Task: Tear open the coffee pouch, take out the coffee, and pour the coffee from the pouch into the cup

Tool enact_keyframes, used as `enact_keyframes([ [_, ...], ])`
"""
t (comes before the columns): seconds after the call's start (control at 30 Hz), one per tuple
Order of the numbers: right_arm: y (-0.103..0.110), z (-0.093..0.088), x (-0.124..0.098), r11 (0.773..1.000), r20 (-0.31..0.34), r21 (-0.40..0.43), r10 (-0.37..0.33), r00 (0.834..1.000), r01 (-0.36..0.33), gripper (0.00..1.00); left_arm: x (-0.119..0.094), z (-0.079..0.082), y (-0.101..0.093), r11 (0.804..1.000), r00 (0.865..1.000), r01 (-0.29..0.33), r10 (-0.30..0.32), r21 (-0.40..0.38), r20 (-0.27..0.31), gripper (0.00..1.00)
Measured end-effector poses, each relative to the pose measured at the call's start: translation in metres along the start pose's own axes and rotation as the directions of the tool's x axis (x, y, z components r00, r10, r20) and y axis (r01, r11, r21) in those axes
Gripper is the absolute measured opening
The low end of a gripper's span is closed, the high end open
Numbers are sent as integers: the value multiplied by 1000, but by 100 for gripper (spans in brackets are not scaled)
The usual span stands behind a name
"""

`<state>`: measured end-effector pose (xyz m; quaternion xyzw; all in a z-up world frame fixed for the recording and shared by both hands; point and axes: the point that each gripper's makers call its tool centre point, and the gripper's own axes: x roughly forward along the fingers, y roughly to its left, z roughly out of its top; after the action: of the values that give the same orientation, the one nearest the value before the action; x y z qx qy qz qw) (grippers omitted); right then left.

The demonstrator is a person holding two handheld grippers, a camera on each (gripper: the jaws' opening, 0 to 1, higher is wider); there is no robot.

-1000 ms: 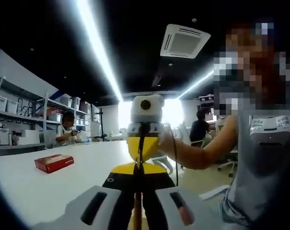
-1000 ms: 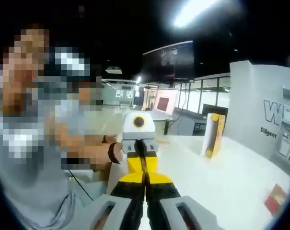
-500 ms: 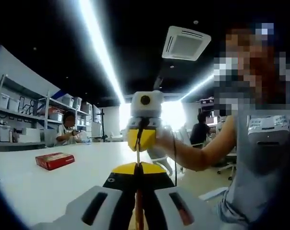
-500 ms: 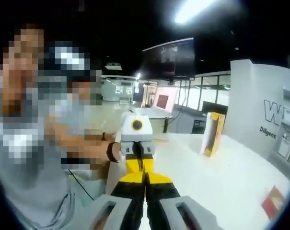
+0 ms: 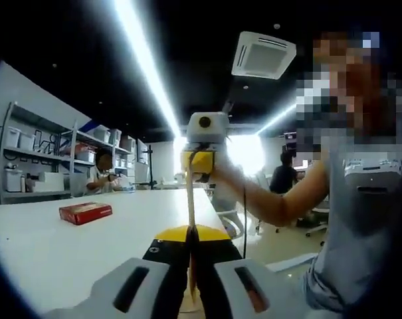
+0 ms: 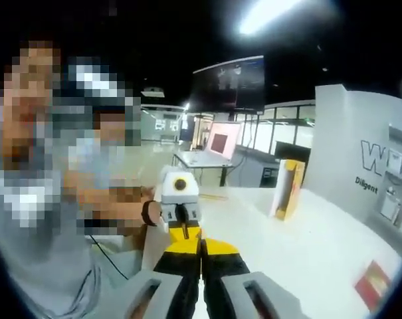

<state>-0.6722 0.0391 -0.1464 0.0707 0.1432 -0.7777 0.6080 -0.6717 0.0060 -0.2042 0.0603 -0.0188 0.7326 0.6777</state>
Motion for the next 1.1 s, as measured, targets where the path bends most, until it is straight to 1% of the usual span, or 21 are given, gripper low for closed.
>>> enact_keyframes([
  [0.23,0,0,-6,1000,-18,-13,5,1000,-5,0,-5,-11,2,1000,999,-16,16,0,-28,4],
  [0.3,-4,0,-10,1000,-18,-12,-1,1000,0,0,-5,-12,1,1000,999,-13,13,-1,-31,5],
  [0.4,-5,-1,-10,1000,-14,4,-2,1000,2,1,-4,-13,-1,1000,999,2,-4,-31,-40,8],
  [0.47,-1,-6,-3,1000,-33,0,9,999,-9,1,2,-3,0,999,1000,11,-12,-47,-20,17],
  [0.5,-2,-9,0,1000,-49,-8,7,999,-7,1,7,2,-2,999,999,29,-30,-45,-22,18],
  [0.57,-2,-10,5,1000,-59,-8,19,998,-20,1,16,8,-2,999,998,34,-35,-12,-53,17],
  [0.6,0,-9,7,1000,-63,-7,24,998,-25,1,19,10,-3,999,996,52,-53,-11,-77,17],
  [0.67,1,-7,9,999,-76,-12,32,997,-33,1,27,18,0,999,994,53,-53,5,-93,16],
  [0.73,2,-4,11,999,-85,-18,37,996,-38,1,34,23,1,997,989,75,-75,1,-129,15],
  [0.77,4,-4,12,999,-94,-22,39,995,-41,1,38,26,2,997,988,76,-74,7,-134,15],
  [0.83,7,-6,16,998,-119,-29,48,992,-52,1,44,27,1,996,982,88,-83,18,-171,14],
  [0.9,8,-9,19,998,-148,-33,57,987,-62,1,48,32,-1,995,982,94,-87,32,-170,11],
  [0.93,8,-8,20,998,-148,-32,49,988,-55,1,48,28,-3,993,974,115,-107,26,-198,8],
  [0.97,6,-8,18,998,-161,-30,45,986,-50,0,50,28,-2,994,976,107,-99,30,-194,6],
  [1.0,6,-7,17,998,-165,-28,44,985,-49,0,50,29,-1,994,980,100,-90,52,-176,6],
  [1.1,8,-4,17,998,-163,-25,51,985,-56,0,47,31,-1,995,987,99,-96,23,-132,5],
])
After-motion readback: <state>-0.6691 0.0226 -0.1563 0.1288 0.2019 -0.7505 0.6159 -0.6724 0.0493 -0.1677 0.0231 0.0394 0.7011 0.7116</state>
